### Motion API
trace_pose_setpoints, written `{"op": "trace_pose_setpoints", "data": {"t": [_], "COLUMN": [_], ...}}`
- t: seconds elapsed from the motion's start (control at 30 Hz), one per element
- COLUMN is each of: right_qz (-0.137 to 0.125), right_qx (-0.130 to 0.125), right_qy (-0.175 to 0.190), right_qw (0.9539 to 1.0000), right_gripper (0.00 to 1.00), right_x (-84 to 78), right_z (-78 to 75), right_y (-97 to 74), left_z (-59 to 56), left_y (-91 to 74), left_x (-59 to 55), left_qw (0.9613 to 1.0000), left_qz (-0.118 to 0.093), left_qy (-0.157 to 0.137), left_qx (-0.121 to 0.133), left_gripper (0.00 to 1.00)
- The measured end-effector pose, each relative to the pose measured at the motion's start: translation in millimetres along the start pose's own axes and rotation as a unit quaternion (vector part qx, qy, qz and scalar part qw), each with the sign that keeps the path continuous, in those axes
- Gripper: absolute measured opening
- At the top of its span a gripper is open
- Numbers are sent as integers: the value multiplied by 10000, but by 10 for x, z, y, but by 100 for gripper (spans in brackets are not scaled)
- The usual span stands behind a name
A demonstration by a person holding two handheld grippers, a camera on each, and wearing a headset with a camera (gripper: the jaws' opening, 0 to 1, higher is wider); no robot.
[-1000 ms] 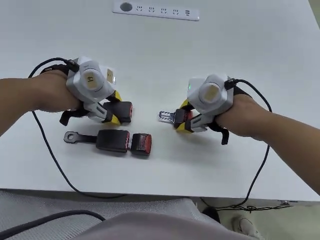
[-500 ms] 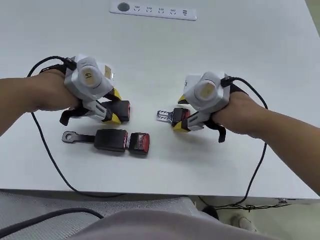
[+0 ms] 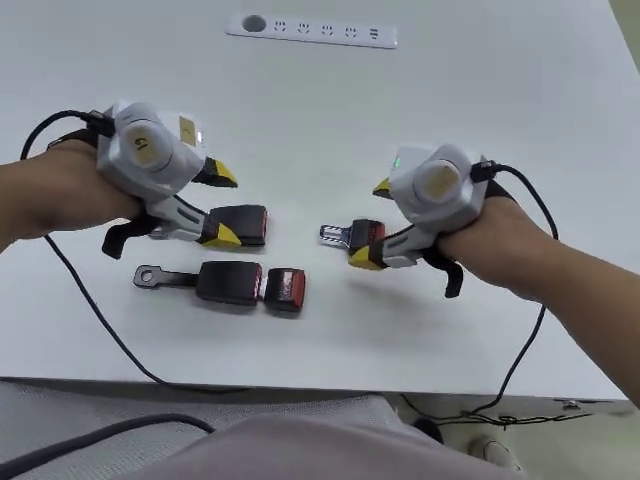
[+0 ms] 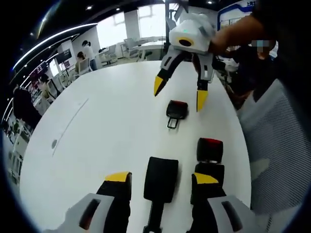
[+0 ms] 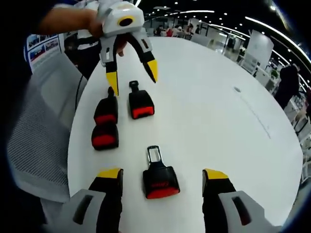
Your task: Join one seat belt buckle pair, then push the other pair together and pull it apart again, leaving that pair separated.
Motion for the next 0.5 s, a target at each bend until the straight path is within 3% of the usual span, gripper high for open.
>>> {"op": "trace_pose_setpoints", "data": {"t": [0.03,0.17,0.27,0.33,0.5], "right_qz": [-135,-263,-398,-417,-475], "right_qx": [-68,-200,-371,-420,-625], "right_qy": [94,206,203,419,604], "right_qw": [9998,9992,9983,9974,9951], "right_gripper": [68,71,73,75,83], "right_x": [28,12,-59,-73,-178], "right_z": [17,101,176,270,398], "right_y": [-21,-161,-237,-298,-377], "left_z": [-15,-106,-286,-409,-647], "left_y": [-55,-242,-361,-429,-568], "left_x": [-3,-53,-91,-109,-152], "left_qw": [9999,9981,9957,9942,9900], "left_qz": [-70,-247,-264,-200,-371], "left_qy": [-65,-353,-609,-671,-881], "left_qx": [132,434,644,813,1036], "left_gripper": [52,56,60,62,73]}}
Point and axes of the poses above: the centre of the closed fingertips' face, and the gripper's own axes: y roughly forward along the fingers, z roughly to its left, x roughly out of its top, the point moved 10 cm from there along -y, roughly backward along the fingers, and after that the axes turned 11 degrees about -z, right-handed, at the moved point
